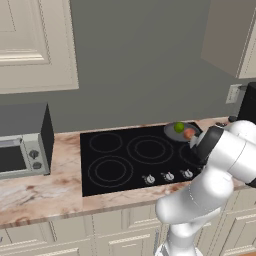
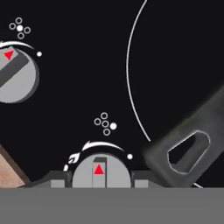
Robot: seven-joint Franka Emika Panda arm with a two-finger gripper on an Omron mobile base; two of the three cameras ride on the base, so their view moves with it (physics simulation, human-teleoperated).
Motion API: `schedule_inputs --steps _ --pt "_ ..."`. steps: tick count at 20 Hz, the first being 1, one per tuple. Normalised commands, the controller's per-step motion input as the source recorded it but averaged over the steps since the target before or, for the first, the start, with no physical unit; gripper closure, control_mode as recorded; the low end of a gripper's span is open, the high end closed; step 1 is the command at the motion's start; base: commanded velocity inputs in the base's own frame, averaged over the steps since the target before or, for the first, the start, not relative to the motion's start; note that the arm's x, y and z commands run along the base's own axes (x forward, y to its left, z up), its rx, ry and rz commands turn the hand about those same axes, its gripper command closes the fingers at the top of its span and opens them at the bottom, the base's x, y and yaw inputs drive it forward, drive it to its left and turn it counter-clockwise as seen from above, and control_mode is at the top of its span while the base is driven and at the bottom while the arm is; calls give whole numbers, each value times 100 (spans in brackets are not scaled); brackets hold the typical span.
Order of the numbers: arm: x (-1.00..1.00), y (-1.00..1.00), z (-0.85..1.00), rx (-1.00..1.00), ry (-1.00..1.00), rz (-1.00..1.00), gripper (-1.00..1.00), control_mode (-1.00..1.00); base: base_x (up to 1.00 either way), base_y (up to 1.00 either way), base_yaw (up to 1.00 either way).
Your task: Put the lime and onion in the pan. Then turn on the rear right burner and set the heat to medium.
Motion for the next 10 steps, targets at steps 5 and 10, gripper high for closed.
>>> schedule_inputs --steps 5,10 --pt "0 -6 0 0 0 25 100 -100 0 0 0" --pt "0 -7 0 0 0 24 100 -100 0 0 0"
